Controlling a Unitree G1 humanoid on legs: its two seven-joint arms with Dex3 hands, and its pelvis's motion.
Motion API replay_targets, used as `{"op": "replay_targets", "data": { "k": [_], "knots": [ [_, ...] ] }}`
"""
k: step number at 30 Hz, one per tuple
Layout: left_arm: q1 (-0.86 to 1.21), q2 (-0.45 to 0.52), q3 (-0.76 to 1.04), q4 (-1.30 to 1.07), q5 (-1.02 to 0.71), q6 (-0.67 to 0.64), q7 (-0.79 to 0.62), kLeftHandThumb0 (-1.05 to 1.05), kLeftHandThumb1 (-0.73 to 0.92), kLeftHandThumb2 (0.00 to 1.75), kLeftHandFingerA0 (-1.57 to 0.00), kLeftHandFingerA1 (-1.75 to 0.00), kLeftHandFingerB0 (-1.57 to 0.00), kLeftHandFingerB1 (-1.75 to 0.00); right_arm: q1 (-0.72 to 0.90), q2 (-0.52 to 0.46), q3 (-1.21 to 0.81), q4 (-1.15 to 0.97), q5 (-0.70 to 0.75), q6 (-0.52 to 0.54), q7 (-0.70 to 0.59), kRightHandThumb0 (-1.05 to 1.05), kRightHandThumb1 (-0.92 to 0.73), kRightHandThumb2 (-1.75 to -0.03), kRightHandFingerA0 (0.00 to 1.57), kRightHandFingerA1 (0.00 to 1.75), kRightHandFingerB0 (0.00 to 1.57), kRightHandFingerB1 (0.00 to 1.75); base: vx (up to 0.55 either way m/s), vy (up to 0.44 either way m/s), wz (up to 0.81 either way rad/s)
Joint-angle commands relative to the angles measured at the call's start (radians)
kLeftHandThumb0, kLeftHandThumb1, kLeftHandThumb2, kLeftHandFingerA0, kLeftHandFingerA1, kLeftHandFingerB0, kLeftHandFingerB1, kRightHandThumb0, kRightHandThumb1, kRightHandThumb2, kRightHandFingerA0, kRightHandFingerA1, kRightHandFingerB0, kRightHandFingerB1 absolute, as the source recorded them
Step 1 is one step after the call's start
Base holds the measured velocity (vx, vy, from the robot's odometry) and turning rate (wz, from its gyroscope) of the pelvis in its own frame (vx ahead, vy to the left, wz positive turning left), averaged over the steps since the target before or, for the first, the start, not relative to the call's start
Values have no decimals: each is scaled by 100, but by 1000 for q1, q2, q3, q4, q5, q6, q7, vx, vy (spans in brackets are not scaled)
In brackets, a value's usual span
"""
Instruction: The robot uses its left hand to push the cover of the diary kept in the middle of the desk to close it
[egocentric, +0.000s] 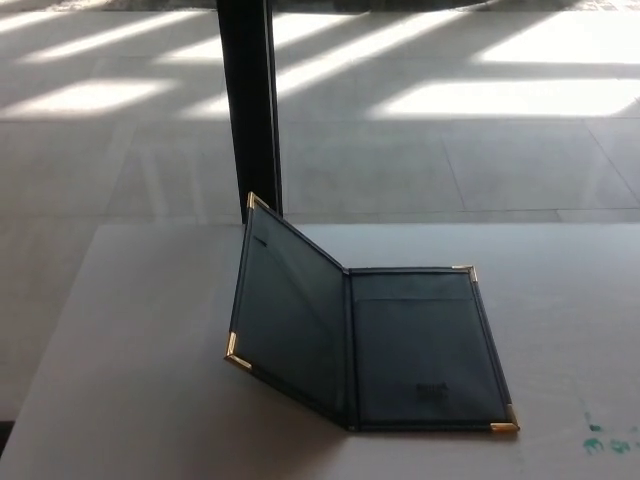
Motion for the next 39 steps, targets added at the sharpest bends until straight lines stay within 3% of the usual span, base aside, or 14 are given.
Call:
{"op": "replay_targets", "data": {
  "k": [1,4,5,6,7,13,19,22,36,37,38,39],
  "knots": [
    [-13,-117,-128,-45,-11,128,69,-34,62,117,-1,-51,0,-49,-7,-18,-8,17,24,-15,12,-86,-78,-64,78,68,59,55,0,0,0],
    [-18,-144,-145,-39,-16,166,92,-35,59,115,-1,-51,0,-49,-3,-14,-11,22,27,-21,15,-87,-78,-64,77,68,58,55,0,0,0],
    [-15,-152,-154,-25,-9,161,91,-74,92,73,-14,-42,-9,-33,0,-14,-9,21,22,-25,10,-87,-78,-64,77,67,59,55,0,0,0],
    [-13,-154,-160,-15,-3,157,92,-36,57,114,-1,-51,0,-49,5,-14,-8,14,21,-23,9,-87,-80,-63,77,67,59,55,0,0,0],
    [-10,-154,-167,-2,12,149,96,-74,92,73,-19,-45,-13,-35,10,-11,-10,3,25,-15,8,-86,-78,-64,78,67,60,54,0,0,0],
    [5,-163,-168,28,23,136,133,-74,91,70,-24,-44,-19,-35,-1,-9,-14,23,29,-20,6,-88,-77,-63,75,66,59,53,0,0,0],
    [40,-154,-212,23,37,155,122,-76,92,71,-20,-43,-16,-34,-34,-7,-9,87,25,-50,-2,-88,-77,-64,76,65,62,51,0,0,0],
    [56,-195,-228,17,39,144,153,-76,92,71,-22,-47,-19,-37,-14,-11,-15,55,31,-55,5,-90,-77,-64,76,66,62,52,0,0,0],
    [260,-587,-349,-323,-79,255,261,-77,92,77,-20,-48,-13,-35,-61,-40,-6,73,31,-30,5,-87,-77,-64,79,64,60,51,0,0,0],
    [274,-636,-353,-334,-109,273,284,-76,78,109,-17,-54,-9,-45,-59,-42,-7,67,35,-30,14,-87,-78,-64,77,64,59,52,0,0,0],
    [285,-661,-368,-343,-124,281,300,-75,79,110,-15,-53,-6,-43,-60,-44,-4,61,31,-33,12,-91,-61,-83,76,67,56,56,0,0,0],
    [288,-663,-376,-346,-128,281,305,-75,79,110,-15,-53,-6,-43,-61,-45,-2,59,29,-34,9,-91,-61,-83,76,67,56,56,0,0,0]
  ]
}}
